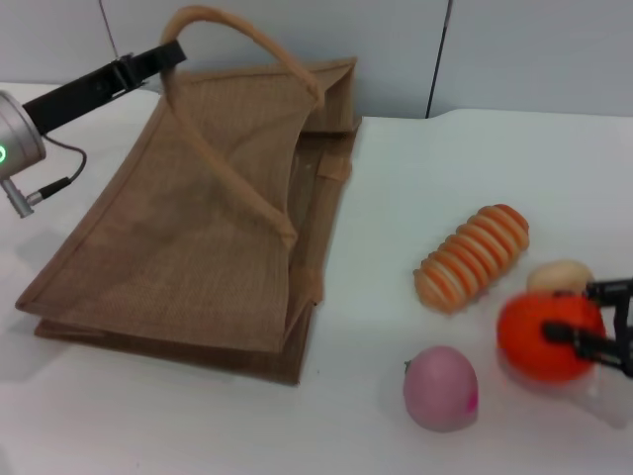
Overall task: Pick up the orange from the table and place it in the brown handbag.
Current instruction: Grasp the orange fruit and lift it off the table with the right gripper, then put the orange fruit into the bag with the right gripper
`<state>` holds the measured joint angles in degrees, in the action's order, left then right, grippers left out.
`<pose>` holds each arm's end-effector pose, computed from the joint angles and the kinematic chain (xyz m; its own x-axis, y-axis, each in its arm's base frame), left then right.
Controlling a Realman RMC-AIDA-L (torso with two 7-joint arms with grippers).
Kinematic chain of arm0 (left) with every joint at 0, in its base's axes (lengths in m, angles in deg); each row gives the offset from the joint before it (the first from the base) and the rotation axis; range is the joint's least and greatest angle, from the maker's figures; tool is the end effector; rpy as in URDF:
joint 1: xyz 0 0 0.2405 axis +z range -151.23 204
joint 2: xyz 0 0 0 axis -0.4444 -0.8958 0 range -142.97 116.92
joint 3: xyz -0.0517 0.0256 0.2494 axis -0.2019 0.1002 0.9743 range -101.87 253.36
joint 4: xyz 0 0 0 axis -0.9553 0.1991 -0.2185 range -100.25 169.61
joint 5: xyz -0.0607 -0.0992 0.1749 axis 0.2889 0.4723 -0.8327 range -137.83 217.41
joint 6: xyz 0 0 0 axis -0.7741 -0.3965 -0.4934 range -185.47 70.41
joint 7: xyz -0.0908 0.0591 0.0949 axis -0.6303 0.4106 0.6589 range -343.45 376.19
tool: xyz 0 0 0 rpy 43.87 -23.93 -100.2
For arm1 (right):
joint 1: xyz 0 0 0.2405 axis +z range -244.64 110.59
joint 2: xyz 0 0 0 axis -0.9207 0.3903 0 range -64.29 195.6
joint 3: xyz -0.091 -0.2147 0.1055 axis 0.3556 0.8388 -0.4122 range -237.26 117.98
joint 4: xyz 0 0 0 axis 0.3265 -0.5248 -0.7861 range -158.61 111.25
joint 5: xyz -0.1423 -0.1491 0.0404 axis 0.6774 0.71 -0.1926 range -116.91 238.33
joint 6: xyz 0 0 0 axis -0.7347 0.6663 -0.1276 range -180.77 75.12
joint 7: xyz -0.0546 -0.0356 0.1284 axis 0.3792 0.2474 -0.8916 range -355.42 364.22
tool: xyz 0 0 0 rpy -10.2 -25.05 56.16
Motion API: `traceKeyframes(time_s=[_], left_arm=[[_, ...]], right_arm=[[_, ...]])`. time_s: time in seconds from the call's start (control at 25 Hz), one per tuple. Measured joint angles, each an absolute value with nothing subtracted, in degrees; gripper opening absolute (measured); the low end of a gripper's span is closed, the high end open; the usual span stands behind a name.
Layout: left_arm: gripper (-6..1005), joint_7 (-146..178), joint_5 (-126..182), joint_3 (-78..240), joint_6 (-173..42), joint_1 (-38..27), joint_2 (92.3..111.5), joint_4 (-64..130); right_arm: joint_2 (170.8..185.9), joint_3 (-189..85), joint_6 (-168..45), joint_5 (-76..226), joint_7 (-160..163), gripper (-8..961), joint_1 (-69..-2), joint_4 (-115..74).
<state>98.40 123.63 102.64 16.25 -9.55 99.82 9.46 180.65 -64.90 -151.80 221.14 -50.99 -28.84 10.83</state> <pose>-0.2746 0.4025 0.0701 0.2554 0.4208 0.8705 0.8738 -0.4858 -0.0216 0.3171 0.3102 0.0352 0.9192 -0.2243 -0.3236 -0.3114 -0.9171 -0.2489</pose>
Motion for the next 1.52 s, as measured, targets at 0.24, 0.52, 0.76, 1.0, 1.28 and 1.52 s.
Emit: traceKeyframes(time_s=[0.24,0.52,0.76,1.0,1.28,1.52], left_arm=[[125,98.5,124.3,102.7,21.4,-10.2,99.9,9.5],[125,98.2,126.6,102.6,28.0,-10.7,99.93,9.5],[125,98.1,128.2,102.6,33.2,-11.2,99.85,9.5],[125,97.5,130.1,102.7,37.3,-11.6,99.75,9.5],[126,96.6,131.9,102.7,41.4,-12.8,99.47,10.9],[126,95.6,133.4,102.7,43.5,-13.2,99.46,10.9]], right_arm=[[180.78,-64.9,-154.1,213.0,-49.4,366,-28.5,10.7],[181.44,-64.1,-154.7,208.6,-47.3,306,-24.9,6.5],[181.43,-64.1,-150.3,208.5,-45.9,282,-20.3,-0.1],[181.42,-64.1,-141.8,208.7,-44.0,246,-16.2,-8.0],[181.5,-64.0,-132.7,208.8,-39.7,166,-12.9,-16.4],[181.71,-64.0,-125.0,208.9,-36.4,119,-10.3,-22.3]])
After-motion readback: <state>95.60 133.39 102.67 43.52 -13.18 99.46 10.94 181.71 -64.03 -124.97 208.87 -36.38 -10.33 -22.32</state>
